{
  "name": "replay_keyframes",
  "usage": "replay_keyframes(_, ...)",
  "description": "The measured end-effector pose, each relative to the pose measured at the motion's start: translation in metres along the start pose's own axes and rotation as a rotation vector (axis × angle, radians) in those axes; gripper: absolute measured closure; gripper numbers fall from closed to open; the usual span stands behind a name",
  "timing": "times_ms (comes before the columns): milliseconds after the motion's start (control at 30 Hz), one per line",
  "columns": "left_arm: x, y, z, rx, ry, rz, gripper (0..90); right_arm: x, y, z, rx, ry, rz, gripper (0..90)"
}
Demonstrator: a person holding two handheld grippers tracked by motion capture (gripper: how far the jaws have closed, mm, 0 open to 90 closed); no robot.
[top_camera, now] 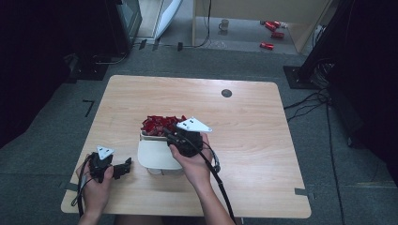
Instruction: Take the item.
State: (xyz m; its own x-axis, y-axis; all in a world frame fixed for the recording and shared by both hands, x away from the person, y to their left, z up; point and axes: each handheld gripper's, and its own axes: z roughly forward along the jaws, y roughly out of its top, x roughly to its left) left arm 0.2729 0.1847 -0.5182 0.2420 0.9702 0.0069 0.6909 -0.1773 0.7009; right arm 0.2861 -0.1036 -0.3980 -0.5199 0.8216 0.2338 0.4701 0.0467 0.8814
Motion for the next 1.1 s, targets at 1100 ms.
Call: replay_keyframes(1100,0.000,0.000,0.000,0.002,0.000,0.002,8.0,-0.009,0.037,-0.052,-0.161,-0.074,-0.016,66.9)
